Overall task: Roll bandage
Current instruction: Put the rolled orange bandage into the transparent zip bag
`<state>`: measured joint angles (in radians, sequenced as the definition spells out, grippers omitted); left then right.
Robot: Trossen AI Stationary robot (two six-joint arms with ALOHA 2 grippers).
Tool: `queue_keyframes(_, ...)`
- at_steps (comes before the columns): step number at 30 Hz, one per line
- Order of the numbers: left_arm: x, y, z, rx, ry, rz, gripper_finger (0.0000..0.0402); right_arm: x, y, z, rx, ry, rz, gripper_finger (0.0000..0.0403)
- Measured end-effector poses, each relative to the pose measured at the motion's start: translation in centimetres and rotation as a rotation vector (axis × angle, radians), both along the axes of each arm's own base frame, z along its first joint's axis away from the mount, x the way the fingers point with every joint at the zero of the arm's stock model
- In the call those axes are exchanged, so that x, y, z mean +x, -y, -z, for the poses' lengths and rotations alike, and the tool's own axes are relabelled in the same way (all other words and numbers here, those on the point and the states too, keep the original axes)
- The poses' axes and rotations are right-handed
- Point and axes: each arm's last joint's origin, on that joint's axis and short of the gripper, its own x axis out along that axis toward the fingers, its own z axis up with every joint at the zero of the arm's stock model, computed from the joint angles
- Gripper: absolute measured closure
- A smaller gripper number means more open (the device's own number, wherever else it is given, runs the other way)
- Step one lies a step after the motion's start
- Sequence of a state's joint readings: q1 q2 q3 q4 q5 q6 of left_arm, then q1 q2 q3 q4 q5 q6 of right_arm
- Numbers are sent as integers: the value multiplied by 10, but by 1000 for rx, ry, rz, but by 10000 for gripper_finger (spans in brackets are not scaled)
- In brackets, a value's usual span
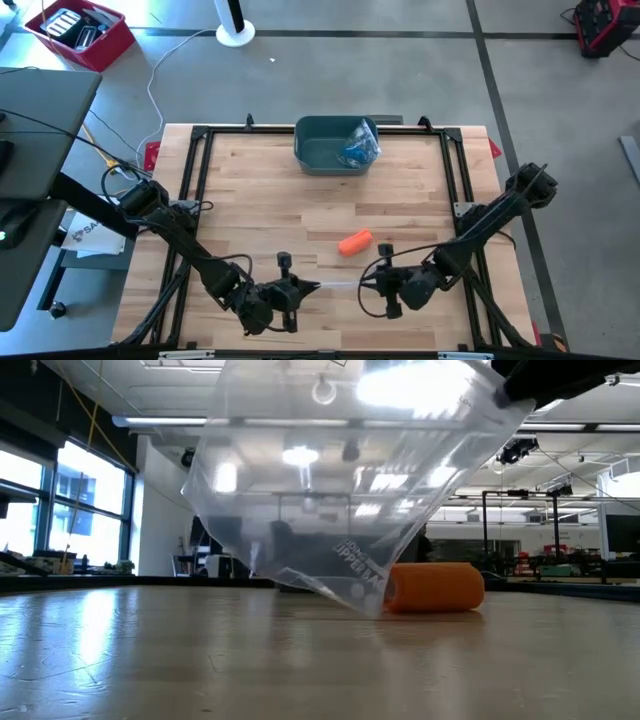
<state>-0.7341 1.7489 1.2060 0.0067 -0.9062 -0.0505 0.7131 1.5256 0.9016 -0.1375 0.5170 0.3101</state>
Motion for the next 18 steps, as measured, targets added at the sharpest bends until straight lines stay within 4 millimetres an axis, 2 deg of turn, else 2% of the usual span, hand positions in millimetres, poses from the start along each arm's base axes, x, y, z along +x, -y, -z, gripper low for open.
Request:
queue_keyframes(7, 0, 0, 0, -3, -1, 5, 401, -3, -1, -15, 19, 74, -38, 362)
queue_keyframes(12, 0, 0, 0, -3, -2, 7, 401, 10, 0, -27, 71, 204, -34, 308)
queue_keyframes(18, 0, 0, 0, -6, -5, 13, 401, 24, 17, -28, 83, 225, 42, 256)
